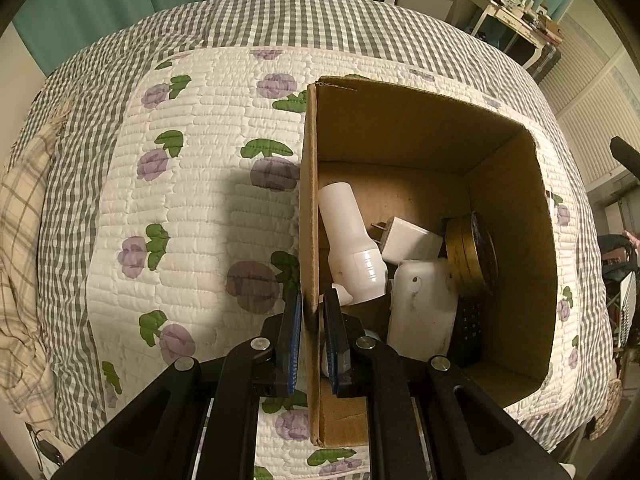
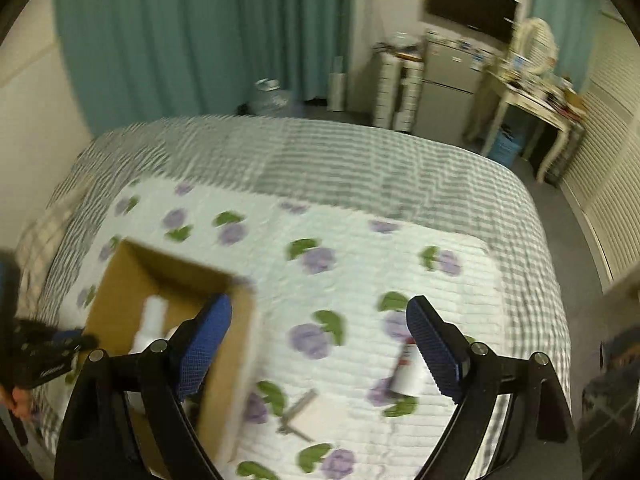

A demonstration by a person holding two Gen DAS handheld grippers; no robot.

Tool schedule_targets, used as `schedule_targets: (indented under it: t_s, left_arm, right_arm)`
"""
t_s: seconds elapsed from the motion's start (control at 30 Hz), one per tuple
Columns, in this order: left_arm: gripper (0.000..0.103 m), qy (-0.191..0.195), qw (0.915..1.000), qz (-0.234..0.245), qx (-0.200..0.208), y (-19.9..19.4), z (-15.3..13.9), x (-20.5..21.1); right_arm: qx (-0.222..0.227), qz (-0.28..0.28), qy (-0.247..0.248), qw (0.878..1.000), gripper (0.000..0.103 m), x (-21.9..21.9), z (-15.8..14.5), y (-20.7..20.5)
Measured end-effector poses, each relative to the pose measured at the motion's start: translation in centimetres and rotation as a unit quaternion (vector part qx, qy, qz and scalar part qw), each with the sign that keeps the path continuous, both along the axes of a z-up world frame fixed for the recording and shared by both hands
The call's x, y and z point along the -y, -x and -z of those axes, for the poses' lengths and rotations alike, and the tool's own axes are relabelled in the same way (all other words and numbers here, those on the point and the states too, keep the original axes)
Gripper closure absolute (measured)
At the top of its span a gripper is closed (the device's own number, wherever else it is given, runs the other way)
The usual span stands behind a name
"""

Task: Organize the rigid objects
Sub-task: 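Grasp the red-capped white bottle with the right tool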

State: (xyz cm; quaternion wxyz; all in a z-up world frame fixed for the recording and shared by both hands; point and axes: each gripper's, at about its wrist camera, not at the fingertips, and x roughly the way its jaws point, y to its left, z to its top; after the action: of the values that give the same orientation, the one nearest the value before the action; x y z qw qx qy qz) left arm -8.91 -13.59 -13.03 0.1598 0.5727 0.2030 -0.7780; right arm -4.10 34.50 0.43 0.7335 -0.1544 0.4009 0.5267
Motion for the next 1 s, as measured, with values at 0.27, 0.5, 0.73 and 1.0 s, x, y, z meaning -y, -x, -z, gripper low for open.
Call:
schedule_targets:
  t_s: [0.27, 0.5, 0.73, 1.0]
  left_arm:
    - [0.093, 0.000, 1.0000, -0.001, 0.002, 0.0, 0.1, -0.1]
    - [0.093, -0.004, 0.9999, -0.007, 0.006, -0.1, 0.5, 0.1]
    - [0.093, -0.002, 1.0000, -0.008, 0.004, -0.3, 0.4, 0.0]
    - [0.093, 0.002, 1.0000, -0.008, 0.002, -0.3, 0.1, 0.1]
  right_arm:
    - [-0.040, 0.069, 0.045, 0.996, 0.014, 2.0, 5.6, -5.4]
    - [-0.051, 0.092, 0.092, 0.990, 0.014, 3.5, 10.2, -7.2]
    - [-0.063, 0.098, 0.105, 0.988, 0.014, 4.0, 12.0, -7.9]
    - [-0.067, 0.096, 0.130, 0.985, 0.014, 3.9, 14.4, -8.4]
